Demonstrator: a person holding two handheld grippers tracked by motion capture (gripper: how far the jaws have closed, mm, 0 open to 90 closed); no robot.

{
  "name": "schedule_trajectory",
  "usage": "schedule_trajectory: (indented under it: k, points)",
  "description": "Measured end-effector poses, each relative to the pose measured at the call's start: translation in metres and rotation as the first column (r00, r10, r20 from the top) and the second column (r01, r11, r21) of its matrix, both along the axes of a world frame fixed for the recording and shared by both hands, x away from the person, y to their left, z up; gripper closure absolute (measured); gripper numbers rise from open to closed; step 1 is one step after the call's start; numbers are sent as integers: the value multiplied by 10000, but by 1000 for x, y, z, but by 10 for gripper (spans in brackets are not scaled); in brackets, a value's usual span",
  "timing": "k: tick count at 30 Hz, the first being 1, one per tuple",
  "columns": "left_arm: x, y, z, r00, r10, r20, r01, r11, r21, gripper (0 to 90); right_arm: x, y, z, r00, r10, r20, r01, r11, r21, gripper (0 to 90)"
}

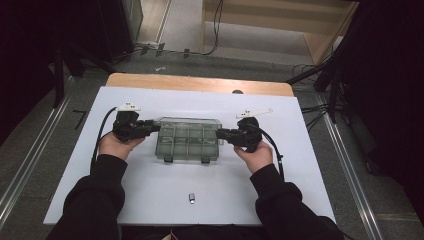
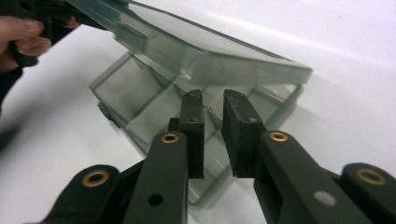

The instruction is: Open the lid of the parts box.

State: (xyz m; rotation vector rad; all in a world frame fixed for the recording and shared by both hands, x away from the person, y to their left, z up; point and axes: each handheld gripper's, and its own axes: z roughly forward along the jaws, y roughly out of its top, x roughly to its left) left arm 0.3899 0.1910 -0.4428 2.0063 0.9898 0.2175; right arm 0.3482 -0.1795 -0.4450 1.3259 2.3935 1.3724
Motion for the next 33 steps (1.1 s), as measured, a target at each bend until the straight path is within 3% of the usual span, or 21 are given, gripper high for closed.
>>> schedule_trajectory:
  k: [8,10,13,19,25,33]
  points:
    - [0,0,0,10000,50,30,-50,10000,-81,680,8,-9,-10,9980,-577,-244,575,9983,-78,603]
    - [0,0,-1,10000,62,15,-62,9999,-94,680,13,-9,-13,9970,-773,96,775,9968,-193,541]
    - [0,0,-1,10000,68,3,-68,10000,-70,679,15,-8,-16,9965,-797,240,802,9966,-203,518]
    - [1,-1,-1,9999,136,-42,-137,9996,-229,678,21,1,-22,9952,-695,696,721,9968,-356,506]
    - [3,0,-1,9994,299,-198,-306,9988,-370,658,24,7,-16,9919,-747,1030,782,9965,-305,521]
    - [5,-2,1,9990,438,25,-436,9980,-449,658,27,10,-13,9885,-890,1222,934,9952,-306,555]
